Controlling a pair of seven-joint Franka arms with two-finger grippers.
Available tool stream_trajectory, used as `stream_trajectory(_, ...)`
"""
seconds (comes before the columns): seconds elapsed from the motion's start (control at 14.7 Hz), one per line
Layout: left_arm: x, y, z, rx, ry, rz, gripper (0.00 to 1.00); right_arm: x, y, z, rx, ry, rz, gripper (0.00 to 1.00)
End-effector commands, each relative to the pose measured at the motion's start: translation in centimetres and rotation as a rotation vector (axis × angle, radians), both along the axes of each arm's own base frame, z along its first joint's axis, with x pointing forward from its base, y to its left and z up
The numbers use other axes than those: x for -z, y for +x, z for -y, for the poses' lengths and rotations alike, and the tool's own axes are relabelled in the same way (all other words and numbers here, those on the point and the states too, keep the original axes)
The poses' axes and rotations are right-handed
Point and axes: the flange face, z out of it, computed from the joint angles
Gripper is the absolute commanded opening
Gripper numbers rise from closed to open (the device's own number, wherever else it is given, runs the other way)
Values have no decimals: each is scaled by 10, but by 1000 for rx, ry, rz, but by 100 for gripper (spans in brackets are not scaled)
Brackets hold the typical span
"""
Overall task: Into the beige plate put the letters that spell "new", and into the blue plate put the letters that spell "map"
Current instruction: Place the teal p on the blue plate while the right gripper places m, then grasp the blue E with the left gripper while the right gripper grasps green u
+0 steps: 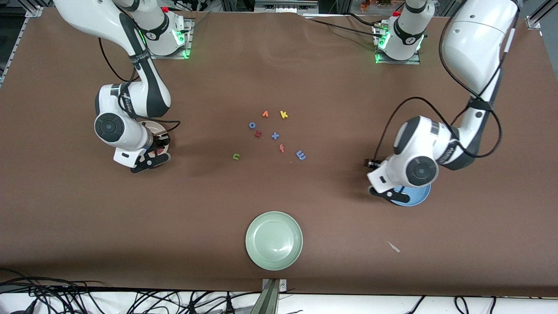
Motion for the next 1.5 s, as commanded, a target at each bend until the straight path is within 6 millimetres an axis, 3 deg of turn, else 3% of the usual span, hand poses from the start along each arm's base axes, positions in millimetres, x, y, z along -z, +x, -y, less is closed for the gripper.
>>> stream_trajectory(0.0, 0, -20, 57, -89, 32, 5, 100, 2, -2, 19, 0, -10, -23, 50)
stream_trajectory(0.07, 5, -29, 82, -134, 22, 2, 100, 4, -1, 21, 22, -14, -23, 98)
stream_trajectory(0.14, 10, -39, 107, -200, 6, -1, 100, 0, -1, 19, 25, -10, -17, 100)
stream_trajectory(0.34, 26, -51, 151, -415, 14, 47, 100, -10, 4, 2, 78, -6, 14, 100)
stream_trajectory(0.41, 31, -58, 171, -483, 15, 64, 100, -13, 6, -15, 104, -4, 27, 100)
stream_trajectory(0.61, 56, -70, 206, -590, 28, 61, 100, -21, 8, -71, 206, 0, 67, 100)
stream_trajectory(0.75, 67, -77, 219, -657, 39, 64, 99, -26, 9, -103, 286, 2, 90, 100)
stream_trajectory(1.02, 80, -79, 217, -652, 53, 62, 82, -16, 7, -163, 473, 22, 96, 100)
stream_trajectory(1.43, 91, -75, 214, -669, 41, 63, 68, 8, 5, -219, 573, 40, 118, 100)
